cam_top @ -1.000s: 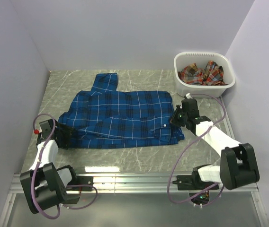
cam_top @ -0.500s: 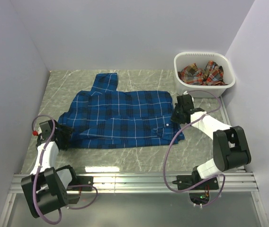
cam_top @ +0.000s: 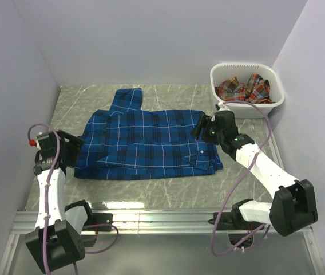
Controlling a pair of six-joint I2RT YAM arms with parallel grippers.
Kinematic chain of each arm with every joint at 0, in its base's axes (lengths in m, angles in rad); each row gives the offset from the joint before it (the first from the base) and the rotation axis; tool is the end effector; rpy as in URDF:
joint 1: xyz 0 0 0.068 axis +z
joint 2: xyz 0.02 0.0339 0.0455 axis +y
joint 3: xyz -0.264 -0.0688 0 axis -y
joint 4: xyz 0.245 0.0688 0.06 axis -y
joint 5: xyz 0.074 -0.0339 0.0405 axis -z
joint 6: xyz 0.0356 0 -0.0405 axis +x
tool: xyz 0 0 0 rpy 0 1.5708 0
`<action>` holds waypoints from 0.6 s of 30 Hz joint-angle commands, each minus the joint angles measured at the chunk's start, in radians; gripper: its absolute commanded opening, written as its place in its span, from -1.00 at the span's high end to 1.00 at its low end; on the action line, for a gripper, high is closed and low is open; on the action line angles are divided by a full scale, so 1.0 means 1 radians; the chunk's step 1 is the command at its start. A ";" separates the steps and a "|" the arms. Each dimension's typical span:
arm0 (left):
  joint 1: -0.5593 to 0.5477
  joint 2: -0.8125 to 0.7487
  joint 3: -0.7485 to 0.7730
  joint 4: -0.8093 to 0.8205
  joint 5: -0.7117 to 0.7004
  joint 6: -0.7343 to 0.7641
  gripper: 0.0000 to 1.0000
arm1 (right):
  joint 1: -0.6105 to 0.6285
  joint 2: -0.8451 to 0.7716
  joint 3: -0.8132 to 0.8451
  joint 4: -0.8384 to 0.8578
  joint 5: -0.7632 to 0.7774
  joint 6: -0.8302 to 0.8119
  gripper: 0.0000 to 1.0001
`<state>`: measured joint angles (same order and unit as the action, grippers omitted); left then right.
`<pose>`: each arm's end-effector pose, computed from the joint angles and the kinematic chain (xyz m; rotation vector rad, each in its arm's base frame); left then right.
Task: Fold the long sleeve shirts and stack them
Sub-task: Fold the shirt
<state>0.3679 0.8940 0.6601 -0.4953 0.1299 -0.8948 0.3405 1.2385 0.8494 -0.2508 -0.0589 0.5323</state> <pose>0.1774 0.0635 0.2481 -1.3193 1.9192 -0.4175 0.2549 0.0925 0.2602 0.1835 2.2572 0.5412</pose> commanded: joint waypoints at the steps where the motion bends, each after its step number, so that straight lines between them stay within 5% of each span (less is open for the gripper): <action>1: -0.030 -0.006 0.009 -0.020 0.131 -0.004 -0.63 | 0.046 -0.010 -0.024 0.140 -0.149 0.050 -0.57; 4: -0.089 -0.007 -0.010 0.036 0.190 -0.038 -0.60 | 0.069 0.039 -0.056 0.249 -0.272 0.107 -0.55; 11: -0.441 0.127 -0.050 0.299 0.159 -0.144 -0.52 | 0.078 0.156 -0.127 0.462 -0.407 0.208 -0.51; 18: -0.471 0.312 -0.105 0.434 -0.007 -0.191 -0.26 | 0.022 0.269 -0.209 0.513 -0.435 0.235 -0.50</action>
<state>-0.1055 1.1625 0.5758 -0.1535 0.2321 -1.0515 0.3969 1.4761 0.6792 0.1806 -0.4526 0.7330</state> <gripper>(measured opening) 0.643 0.756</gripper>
